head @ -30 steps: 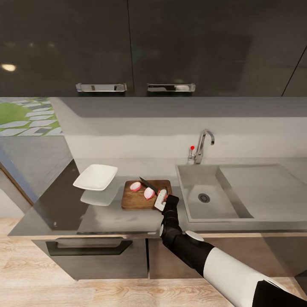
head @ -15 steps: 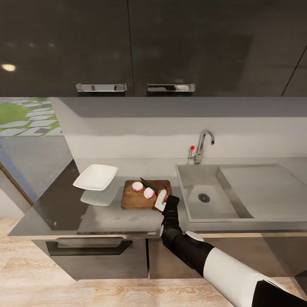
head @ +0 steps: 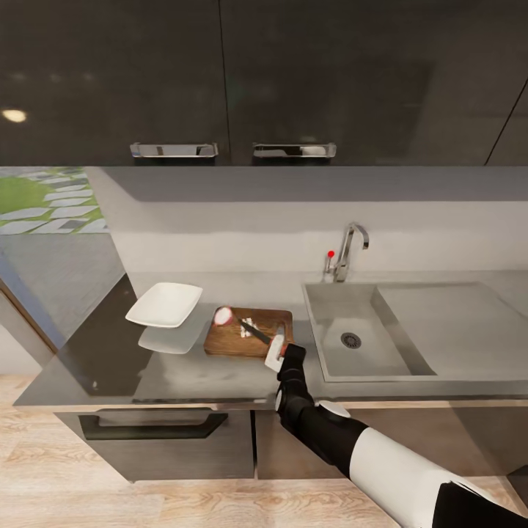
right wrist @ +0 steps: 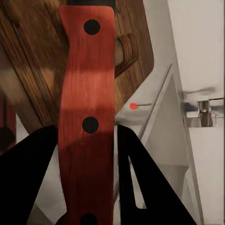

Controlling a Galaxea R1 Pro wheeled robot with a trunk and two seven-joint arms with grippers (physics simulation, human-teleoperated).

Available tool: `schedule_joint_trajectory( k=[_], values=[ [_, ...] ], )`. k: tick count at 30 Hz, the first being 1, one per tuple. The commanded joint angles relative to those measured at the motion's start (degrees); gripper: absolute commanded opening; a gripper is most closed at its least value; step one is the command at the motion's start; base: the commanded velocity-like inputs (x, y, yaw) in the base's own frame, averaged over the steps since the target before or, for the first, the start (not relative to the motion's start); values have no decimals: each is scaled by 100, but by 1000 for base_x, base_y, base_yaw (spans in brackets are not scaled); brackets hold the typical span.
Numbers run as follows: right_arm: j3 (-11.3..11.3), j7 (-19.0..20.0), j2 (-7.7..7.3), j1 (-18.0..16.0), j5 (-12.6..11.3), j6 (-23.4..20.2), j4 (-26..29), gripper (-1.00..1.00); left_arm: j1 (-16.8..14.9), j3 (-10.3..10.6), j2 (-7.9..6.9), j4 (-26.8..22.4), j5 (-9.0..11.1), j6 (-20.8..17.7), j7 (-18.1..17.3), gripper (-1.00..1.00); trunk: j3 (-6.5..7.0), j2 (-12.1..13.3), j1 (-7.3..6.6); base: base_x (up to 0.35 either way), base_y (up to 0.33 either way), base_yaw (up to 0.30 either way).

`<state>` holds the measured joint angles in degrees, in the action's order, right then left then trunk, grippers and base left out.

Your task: In the kitchen, take the Vidalia onion out of the sink, dice it on the chopping board with the paring knife, put the diced onion into the bowl on the countertop, then place both the paring knife and the chopping board into the sink.

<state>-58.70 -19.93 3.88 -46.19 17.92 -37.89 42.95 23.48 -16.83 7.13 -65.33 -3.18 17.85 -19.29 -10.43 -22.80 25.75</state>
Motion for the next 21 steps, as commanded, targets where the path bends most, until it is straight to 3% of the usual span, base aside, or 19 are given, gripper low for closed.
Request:
schedule_joint_trajectory(
  k=[1,12,15,18,21],
  values=[
    [-28,-17,-1,-10,16,-41,2,-100,-1,-22,8,-6,-33,16,-31,100,-11,-12,4,0,0,0],
    [-11,-36,-15,-8,45,-45,84,-100,-1,-22,8,-6,-33,16,-31,100,-11,-12,4,0,0,0],
    [14,-46,-39,-9,52,-88,332,-100,-1,-22,8,-14,-33,16,-31,100,-11,-12,4,0,0,0],
    [32,-53,-61,-11,54,-680,984,-100,-1,-22,8,-9,-33,16,-31,100,-11,-12,4,0,0,0],
    [33,-54,-56,-10,60,-921,1207,-100,-1,-22,8,-7,-33,16,-31,100,-11,-12,4,0,0,0]
  ],
)
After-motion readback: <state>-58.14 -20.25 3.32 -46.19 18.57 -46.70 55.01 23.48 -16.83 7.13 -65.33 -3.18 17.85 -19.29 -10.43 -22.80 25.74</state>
